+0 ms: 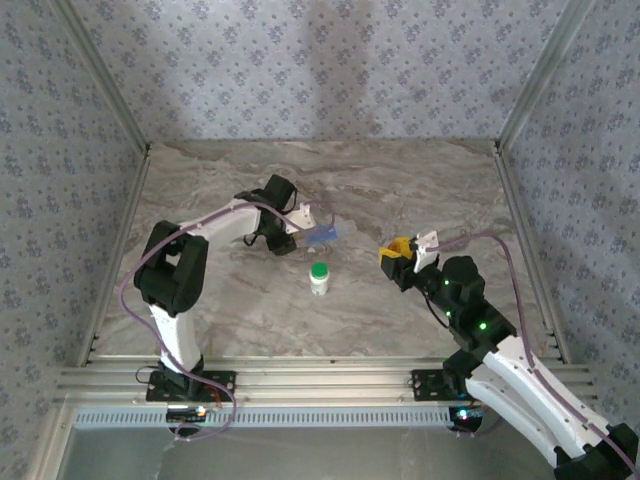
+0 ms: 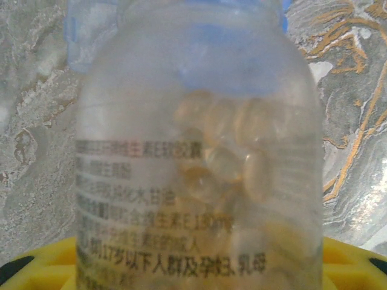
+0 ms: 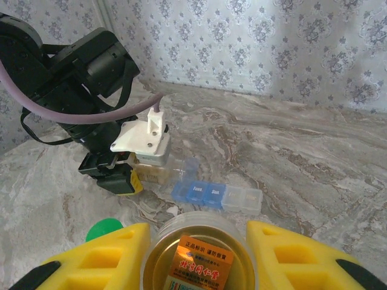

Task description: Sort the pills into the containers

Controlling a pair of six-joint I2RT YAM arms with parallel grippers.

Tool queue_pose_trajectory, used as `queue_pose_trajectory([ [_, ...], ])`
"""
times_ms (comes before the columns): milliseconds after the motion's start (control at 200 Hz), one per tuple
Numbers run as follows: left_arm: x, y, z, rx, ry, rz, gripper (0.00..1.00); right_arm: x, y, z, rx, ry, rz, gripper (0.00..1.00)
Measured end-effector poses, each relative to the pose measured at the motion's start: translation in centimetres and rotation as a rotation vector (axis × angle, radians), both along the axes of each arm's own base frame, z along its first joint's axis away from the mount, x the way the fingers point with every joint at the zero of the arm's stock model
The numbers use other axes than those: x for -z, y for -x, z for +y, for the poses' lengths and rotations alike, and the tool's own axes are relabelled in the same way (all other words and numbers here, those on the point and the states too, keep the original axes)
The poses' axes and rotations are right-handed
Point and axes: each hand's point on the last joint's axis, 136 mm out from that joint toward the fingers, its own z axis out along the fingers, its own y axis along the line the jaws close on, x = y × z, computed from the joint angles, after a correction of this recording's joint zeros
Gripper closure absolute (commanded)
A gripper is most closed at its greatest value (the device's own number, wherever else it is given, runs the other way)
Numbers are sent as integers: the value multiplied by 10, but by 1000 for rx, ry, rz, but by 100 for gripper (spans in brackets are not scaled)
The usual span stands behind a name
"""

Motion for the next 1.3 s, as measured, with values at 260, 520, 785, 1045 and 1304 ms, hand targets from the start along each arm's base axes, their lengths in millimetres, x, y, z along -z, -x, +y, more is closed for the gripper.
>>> queue_pose_trajectory([
  [260, 4, 0, 5, 16, -54, 17, 76, -1, 0, 0, 0, -2, -4, 89],
  [520, 3, 0, 8, 21, -72, 14, 77, -1, 0, 0, 0, -4, -2, 89],
  [785, 3, 2, 3, 48, -78, 10, 77, -1, 0, 0, 1, -6, 2, 89],
  [1045, 3, 2, 4, 73, -93, 2, 77, 4, -1, 2, -2, 0, 20, 88],
  [1304, 3, 0, 9, 94, -133, -17, 77, 11, -5, 5, -6, 12, 42, 88],
])
